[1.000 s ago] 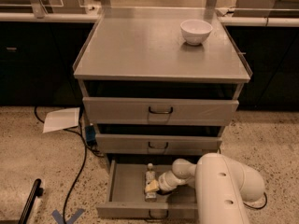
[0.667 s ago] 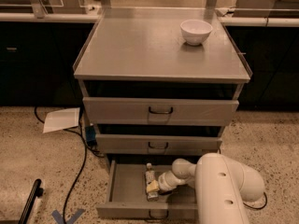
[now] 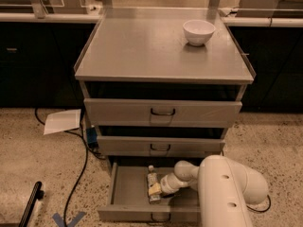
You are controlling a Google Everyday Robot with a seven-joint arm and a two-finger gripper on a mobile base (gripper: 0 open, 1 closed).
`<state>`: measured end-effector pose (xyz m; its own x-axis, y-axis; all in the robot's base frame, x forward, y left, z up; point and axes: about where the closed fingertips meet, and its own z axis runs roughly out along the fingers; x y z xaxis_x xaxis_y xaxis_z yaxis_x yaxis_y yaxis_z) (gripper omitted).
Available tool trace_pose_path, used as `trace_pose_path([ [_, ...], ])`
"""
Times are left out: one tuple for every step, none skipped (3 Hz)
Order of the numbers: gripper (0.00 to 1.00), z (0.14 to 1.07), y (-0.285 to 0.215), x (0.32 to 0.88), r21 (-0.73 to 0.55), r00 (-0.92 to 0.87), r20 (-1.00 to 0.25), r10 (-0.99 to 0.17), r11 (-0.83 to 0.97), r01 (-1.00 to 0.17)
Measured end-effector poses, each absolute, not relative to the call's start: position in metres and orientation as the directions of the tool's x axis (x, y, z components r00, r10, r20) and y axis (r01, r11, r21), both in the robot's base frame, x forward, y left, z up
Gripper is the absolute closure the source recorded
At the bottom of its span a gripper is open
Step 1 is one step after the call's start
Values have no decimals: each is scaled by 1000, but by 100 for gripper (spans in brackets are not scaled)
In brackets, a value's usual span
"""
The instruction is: Pick blue plastic bottle from bottom drawer and place on counter
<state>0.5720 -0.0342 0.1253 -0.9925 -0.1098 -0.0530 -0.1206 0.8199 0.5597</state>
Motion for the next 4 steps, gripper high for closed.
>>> trace_pose_path([
  [100,128,-33,571,591,-992,-49,-113,798,-120],
  [100,154,-44,574,663,-990,-65,-124,736,-136],
  [100,190,-69,572,713,-983,-94,-159,678,-178],
  [100,215,-95,560,749,-972,-86,-217,630,-206],
])
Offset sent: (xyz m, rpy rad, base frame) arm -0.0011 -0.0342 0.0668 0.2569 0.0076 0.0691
